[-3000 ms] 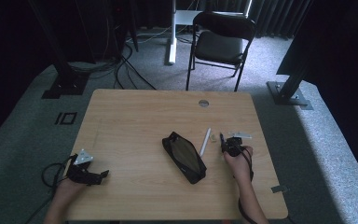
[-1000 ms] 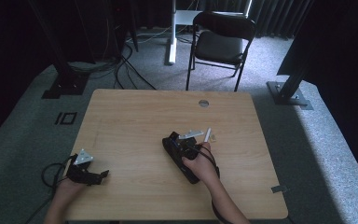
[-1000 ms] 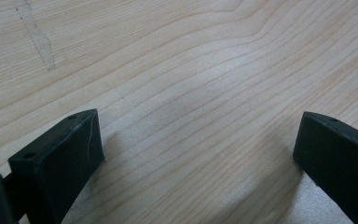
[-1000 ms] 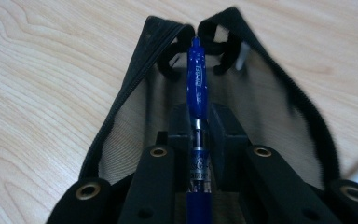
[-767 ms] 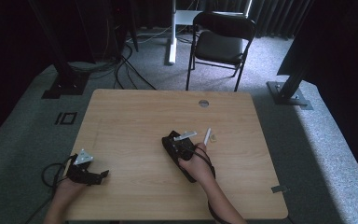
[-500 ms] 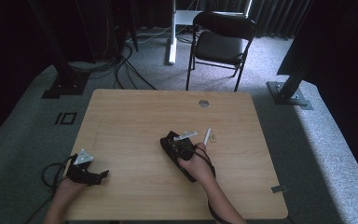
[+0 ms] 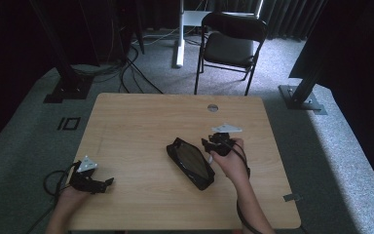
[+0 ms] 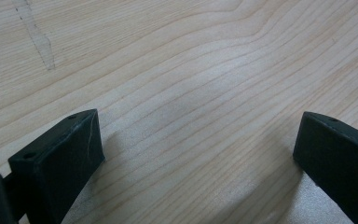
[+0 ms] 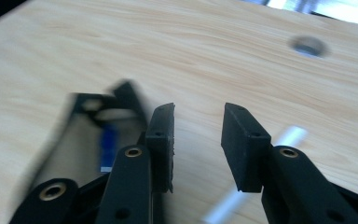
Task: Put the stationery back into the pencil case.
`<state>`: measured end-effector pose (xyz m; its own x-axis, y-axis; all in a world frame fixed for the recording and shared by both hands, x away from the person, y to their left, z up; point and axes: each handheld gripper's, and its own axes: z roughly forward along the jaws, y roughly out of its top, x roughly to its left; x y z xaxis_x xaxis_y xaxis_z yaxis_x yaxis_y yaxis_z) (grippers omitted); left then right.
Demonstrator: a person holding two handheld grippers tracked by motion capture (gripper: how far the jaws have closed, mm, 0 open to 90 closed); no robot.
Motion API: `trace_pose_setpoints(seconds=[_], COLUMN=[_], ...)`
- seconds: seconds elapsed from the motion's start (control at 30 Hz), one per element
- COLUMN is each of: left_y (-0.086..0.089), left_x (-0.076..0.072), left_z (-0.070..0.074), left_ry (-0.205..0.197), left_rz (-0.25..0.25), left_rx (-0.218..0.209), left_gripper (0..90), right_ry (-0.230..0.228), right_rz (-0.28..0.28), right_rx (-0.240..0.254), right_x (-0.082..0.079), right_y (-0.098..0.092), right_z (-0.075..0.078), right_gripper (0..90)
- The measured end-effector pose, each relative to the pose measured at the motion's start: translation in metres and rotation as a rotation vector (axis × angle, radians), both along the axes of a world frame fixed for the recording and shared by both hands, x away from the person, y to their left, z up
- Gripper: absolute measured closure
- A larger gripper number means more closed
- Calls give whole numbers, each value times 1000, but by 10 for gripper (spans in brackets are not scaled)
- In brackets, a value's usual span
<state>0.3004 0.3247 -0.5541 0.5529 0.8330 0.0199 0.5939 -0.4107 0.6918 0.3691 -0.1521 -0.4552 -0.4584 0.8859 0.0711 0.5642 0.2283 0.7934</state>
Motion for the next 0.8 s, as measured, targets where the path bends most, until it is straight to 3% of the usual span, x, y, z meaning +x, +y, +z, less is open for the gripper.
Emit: trace_pose_setpoints(seconds=[0.07, 0.17, 0.2, 0.37, 0.5, 0.8], left_y=[0, 0, 0, 0, 0, 0], left_x=[0, 0, 0, 0, 0, 0], left_z=[0, 0, 0, 0, 0, 0], left_ry=[0, 0, 1, 0, 0, 0], left_rz=[0, 0, 0, 0, 0, 0], left_rx=[0, 0, 1, 0, 0, 1], left_gripper=[16, 16, 16, 16, 16, 16], right_ry=[1, 16, 29, 91, 135, 186], right_rz=[-45, -83, -103, -125, -133, -155], right_rx=[-30, -33, -60, -56, -64, -84], right_x=[7, 14, 20, 35, 43, 57], right_y=[-14, -26, -34, -47, -49, -50], right_z=[-6, -13, -21, -43, -59, -80], right_gripper=[642, 644, 642, 607, 592, 606])
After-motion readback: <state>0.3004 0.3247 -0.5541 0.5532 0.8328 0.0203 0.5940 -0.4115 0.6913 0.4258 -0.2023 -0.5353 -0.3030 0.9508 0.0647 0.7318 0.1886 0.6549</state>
